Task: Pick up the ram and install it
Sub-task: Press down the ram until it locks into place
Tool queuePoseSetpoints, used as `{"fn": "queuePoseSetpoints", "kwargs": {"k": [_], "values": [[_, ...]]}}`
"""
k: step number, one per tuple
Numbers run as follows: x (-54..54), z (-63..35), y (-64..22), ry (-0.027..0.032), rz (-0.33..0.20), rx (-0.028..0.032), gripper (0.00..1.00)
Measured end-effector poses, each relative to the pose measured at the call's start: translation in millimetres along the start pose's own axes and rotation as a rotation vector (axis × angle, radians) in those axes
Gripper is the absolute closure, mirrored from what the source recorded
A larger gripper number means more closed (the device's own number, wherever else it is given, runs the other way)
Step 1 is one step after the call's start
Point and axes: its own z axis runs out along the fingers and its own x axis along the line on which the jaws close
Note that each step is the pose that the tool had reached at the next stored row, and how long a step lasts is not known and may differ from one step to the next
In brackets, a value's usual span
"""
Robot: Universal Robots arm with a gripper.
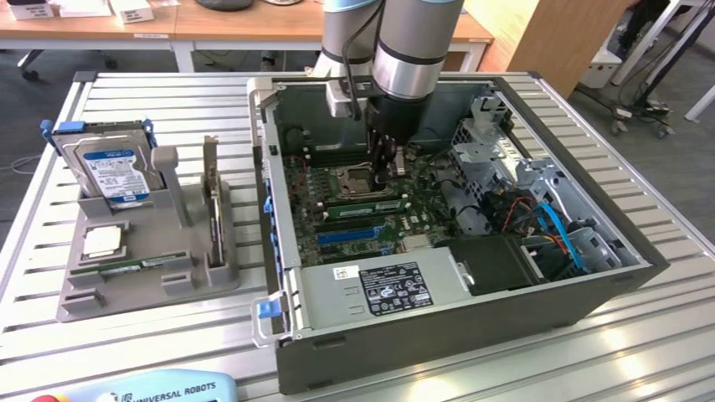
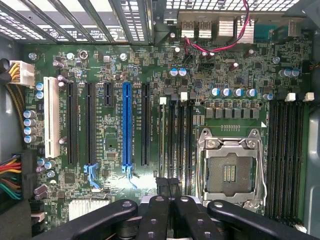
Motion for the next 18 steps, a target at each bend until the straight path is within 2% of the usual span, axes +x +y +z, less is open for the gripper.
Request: {"fn": "queuePoseSetpoints", "kwargs": {"k": [5,8,18], "values": [[0.0,0.0,0.0,-0.0001,0.003,0.0000,0.90],[0.0,0.0,0.0,-0.0003,0.029,0.0000,0.90],[0.0,0.2,0.0,-0.0014,0.197,0.0000,0.90]]}}
